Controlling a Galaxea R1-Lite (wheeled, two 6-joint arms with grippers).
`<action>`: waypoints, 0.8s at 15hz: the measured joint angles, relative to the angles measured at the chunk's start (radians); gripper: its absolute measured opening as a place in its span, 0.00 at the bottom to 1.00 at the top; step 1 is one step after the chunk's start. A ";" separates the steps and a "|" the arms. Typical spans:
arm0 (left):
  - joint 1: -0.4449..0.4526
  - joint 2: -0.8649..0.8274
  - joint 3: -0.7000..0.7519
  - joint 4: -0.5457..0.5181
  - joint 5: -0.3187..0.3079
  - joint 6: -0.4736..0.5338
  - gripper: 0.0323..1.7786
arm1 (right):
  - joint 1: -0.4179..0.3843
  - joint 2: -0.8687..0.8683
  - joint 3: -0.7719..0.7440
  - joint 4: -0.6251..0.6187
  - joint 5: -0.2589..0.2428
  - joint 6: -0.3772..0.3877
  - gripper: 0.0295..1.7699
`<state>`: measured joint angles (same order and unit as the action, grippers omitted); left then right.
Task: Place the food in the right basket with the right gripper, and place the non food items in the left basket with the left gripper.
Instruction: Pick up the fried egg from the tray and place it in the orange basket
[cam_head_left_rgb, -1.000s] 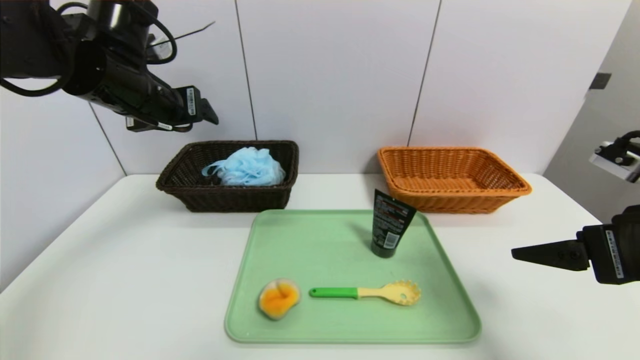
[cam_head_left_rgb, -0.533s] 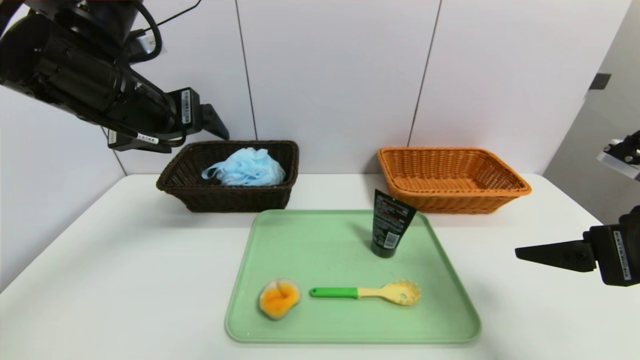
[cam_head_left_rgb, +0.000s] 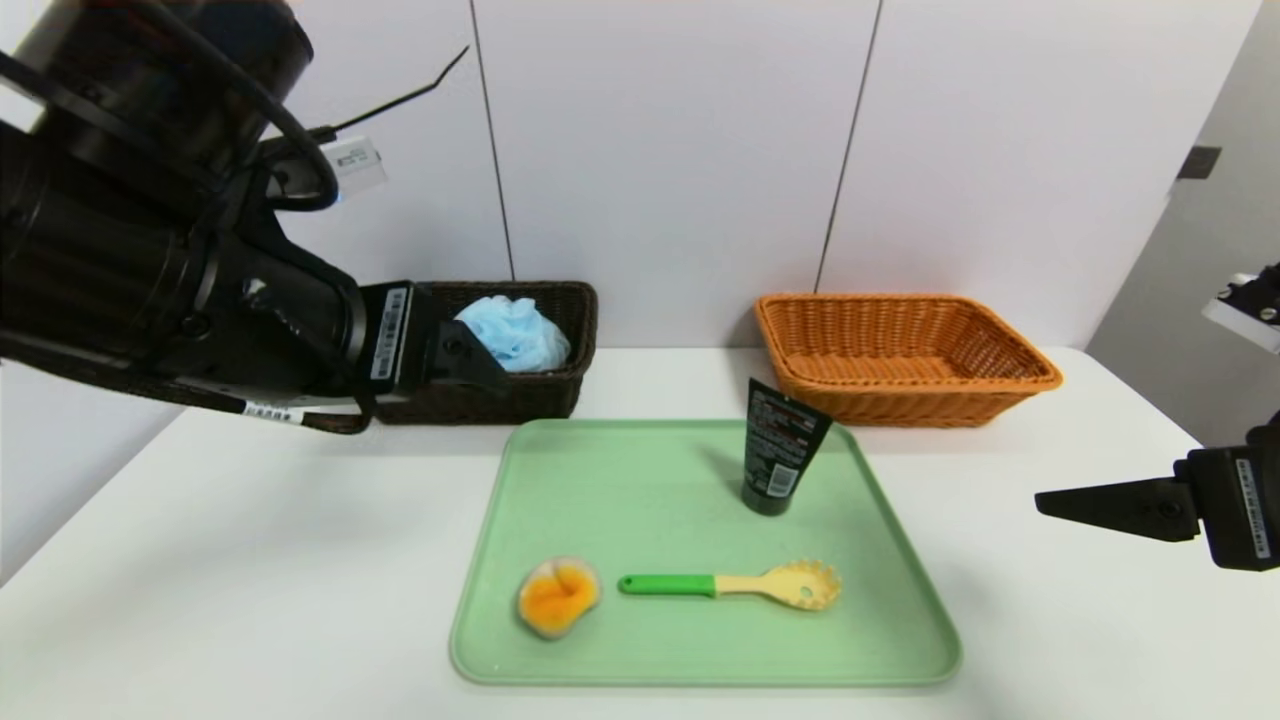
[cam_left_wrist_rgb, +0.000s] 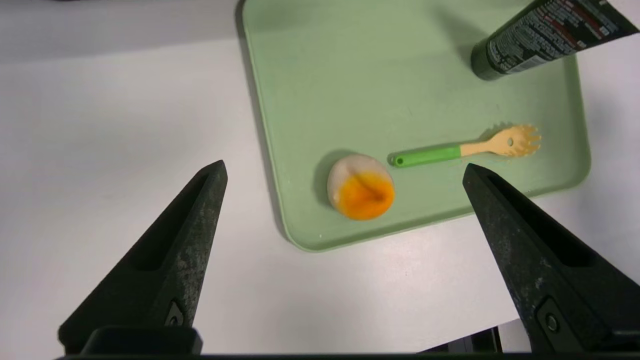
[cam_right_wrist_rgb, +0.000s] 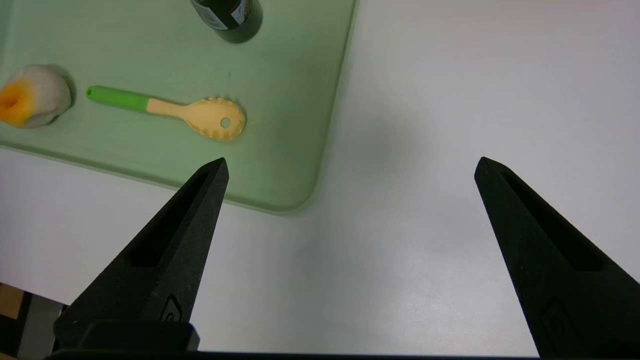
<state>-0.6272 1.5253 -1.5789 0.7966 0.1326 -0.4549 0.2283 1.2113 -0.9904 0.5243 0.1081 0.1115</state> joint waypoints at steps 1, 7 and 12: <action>-0.013 -0.019 0.050 -0.047 -0.002 0.003 0.94 | 0.000 -0.001 0.002 0.000 0.000 0.000 0.96; -0.078 -0.095 0.269 -0.226 -0.008 0.018 0.95 | 0.000 -0.003 0.005 0.000 0.000 0.000 0.96; -0.116 -0.140 0.300 -0.232 -0.004 0.019 0.95 | 0.055 0.004 -0.042 0.001 0.002 -0.005 0.96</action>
<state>-0.7428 1.3849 -1.2785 0.5643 0.1287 -0.4357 0.2832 1.2157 -1.0323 0.5249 0.1100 0.1068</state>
